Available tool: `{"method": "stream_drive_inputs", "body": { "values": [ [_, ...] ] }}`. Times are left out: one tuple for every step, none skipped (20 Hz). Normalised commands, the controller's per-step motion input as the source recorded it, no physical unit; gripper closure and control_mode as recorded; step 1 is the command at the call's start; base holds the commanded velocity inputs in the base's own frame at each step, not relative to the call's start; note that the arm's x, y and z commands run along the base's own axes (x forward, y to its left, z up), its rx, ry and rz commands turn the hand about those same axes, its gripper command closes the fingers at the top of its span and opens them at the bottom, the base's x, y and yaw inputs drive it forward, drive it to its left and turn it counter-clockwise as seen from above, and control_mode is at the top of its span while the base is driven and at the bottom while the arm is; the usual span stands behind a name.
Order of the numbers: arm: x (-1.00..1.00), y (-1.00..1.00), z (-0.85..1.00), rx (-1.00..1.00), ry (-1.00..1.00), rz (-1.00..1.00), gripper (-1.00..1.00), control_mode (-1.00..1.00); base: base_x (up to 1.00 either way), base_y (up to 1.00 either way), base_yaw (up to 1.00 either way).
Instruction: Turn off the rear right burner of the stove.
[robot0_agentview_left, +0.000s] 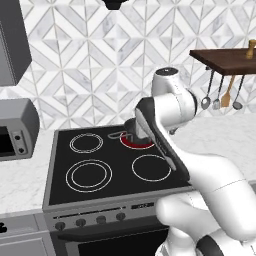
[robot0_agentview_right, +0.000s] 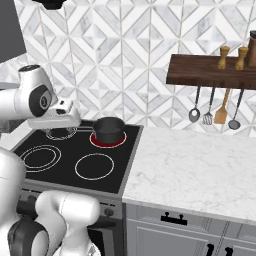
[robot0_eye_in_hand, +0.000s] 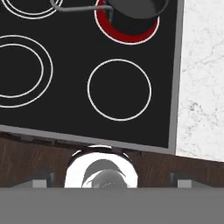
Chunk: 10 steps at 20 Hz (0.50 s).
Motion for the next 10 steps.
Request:
{"method": "stream_drive_inputs", "body": {
  "values": [
    [-0.64, 1.00, -0.45, -0.27, 0.00, 0.12, -1.00, -1.00, 0.00, 0.00, 0.00],
    [-0.61, 1.00, -0.49, -0.28, 0.00, 0.13, -1.00, -1.00, 0.00, 0.00, 0.00],
    [-0.66, 1.00, -0.52, -0.31, 0.00, 0.15, -1.00, -1.00, 0.00, 0.00, 0.00],
    [-0.71, 1.00, -0.57, -0.32, -0.03, 0.15, -1.00, -1.00, 0.00, 0.00, 0.00],
    [-0.68, 1.00, -0.59, -0.35, -0.02, 0.15, -1.00, -1.00, 0.00, 0.00, 0.00],
    [-0.61, 1.00, -0.64, -0.35, -0.01, 0.15, -1.00, -1.00, 0.00, 0.00, 0.00],
    [-0.62, 1.00, -0.64, -0.36, -0.01, 0.16, -1.00, -1.00, 0.00, 0.00, 0.00],
    [-0.66, 1.00, -0.64, -0.34, -0.01, 0.16, -1.00, -1.00, 0.00, 0.00, 0.00],
    [-0.62, 1.00, -0.64, -0.34, 0.00, 0.17, -1.00, -1.00, 0.00, 0.00, 0.00],
    [-0.57, 1.00, -0.64, -0.35, 0.00, 0.19, -1.00, -1.00, 0.00, 0.00, 0.00]
  ]
}}
